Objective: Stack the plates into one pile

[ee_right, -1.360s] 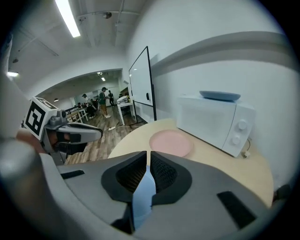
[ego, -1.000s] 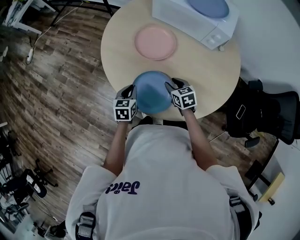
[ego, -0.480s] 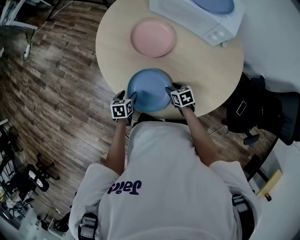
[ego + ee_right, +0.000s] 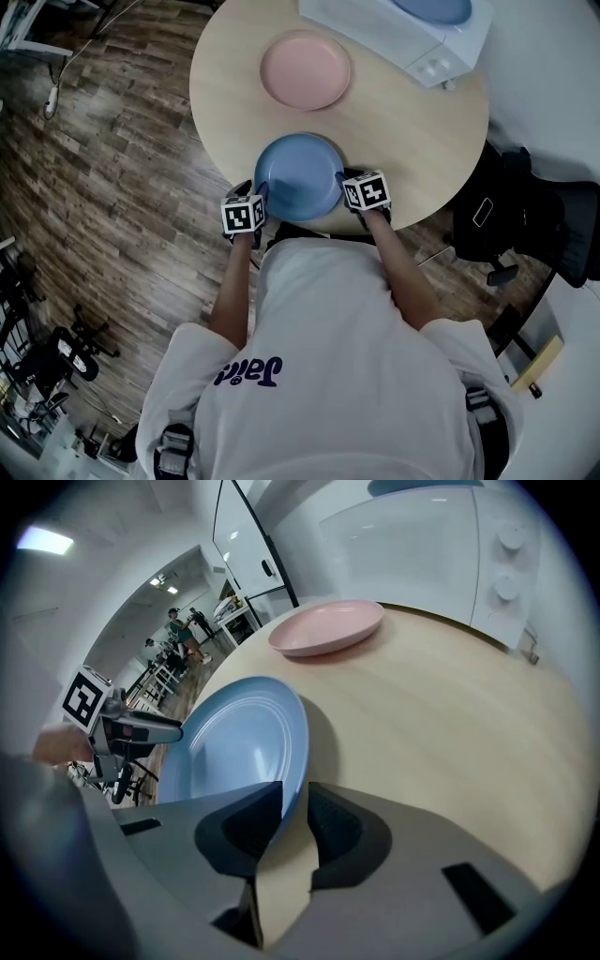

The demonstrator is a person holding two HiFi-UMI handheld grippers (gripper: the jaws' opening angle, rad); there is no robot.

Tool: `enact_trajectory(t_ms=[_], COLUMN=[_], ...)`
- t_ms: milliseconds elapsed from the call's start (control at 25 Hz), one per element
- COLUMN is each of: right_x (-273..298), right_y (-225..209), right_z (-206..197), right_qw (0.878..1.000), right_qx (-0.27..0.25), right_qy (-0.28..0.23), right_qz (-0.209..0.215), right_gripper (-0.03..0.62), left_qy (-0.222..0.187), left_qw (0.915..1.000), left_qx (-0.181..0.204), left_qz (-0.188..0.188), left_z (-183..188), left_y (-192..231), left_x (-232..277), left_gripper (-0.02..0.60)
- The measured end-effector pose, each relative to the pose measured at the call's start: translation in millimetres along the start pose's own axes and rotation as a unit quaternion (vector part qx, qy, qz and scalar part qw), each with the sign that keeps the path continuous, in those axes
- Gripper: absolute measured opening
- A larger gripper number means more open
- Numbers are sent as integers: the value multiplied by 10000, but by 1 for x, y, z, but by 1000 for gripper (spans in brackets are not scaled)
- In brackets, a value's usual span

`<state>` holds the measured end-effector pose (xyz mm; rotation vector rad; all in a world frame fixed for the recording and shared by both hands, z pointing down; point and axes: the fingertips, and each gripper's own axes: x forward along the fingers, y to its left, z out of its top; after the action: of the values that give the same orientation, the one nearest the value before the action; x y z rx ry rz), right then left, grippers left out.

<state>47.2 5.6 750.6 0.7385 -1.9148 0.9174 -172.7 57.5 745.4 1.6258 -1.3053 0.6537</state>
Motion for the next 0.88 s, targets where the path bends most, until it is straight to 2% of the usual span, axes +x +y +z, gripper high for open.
enact_trajectory(t_ms=[160,280,560,760,880], right_x=[0,-2,-10,-25,-32], right_y=[2,2,-1,-6,-10], right_z=[-3,-2,-1,15,27], right_qw=[9999,10000,9999,9999,9999], right_qx=[60,48,120,-44,27], right_qy=[-12,15,82,0,-69], right_qz=[86,49,17,-116,-139], right_gripper=[84,71,55,54,51], left_qy=[48,75,79,89,24], left_qw=[9999,9998,9995,9993,9995], left_qx=[7,-71,-305,-315,-261], left_qz=[96,144,-29,-161,-170], left_z=[-3,-4,0,20,39], left_y=[4,8,3,-7,-11], left_x=[-3,-3,-9,-21,-26], left_gripper=[90,44,31,29,28])
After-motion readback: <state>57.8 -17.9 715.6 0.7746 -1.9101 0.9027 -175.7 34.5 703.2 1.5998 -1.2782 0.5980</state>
